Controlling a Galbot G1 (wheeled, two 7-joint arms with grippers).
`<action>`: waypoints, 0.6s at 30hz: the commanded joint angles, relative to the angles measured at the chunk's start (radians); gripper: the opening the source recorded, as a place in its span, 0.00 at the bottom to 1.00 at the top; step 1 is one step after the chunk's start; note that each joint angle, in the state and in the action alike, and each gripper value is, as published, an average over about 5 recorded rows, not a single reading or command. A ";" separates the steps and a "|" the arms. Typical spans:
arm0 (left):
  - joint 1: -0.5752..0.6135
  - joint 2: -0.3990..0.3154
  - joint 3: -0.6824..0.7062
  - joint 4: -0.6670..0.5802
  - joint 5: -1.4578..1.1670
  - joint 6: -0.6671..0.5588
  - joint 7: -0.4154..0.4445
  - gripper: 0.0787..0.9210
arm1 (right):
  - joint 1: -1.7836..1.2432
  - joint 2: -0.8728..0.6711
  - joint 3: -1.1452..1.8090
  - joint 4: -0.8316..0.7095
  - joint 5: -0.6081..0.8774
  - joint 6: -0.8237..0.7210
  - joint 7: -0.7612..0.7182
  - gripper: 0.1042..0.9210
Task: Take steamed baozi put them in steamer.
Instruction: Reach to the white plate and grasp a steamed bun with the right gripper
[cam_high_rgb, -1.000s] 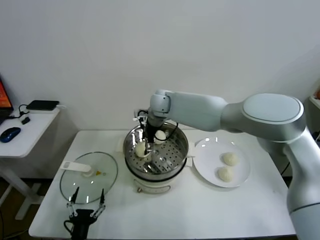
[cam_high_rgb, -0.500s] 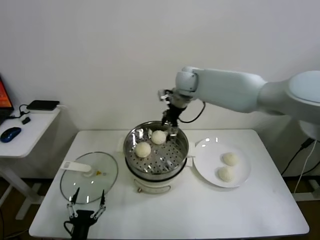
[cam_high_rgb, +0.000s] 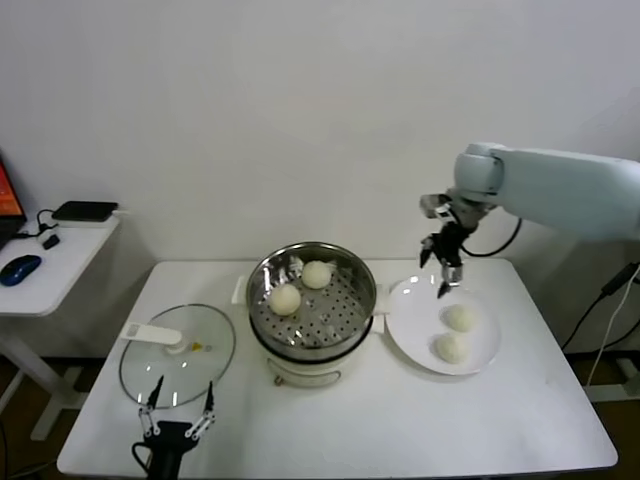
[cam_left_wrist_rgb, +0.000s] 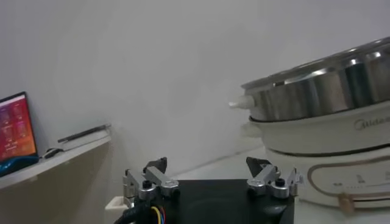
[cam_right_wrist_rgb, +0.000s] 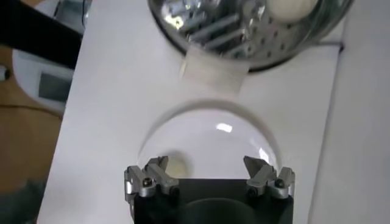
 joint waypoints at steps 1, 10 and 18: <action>0.000 -0.049 -0.003 0.005 0.009 -0.001 -0.001 0.88 | -0.132 -0.121 0.015 0.013 -0.172 0.037 0.000 0.88; -0.001 -0.049 -0.015 0.013 0.007 -0.003 -0.003 0.88 | -0.315 -0.115 0.131 -0.021 -0.240 0.015 0.031 0.88; -0.007 -0.049 -0.021 0.025 0.008 -0.007 -0.007 0.88 | -0.411 -0.086 0.208 -0.105 -0.288 0.011 0.049 0.88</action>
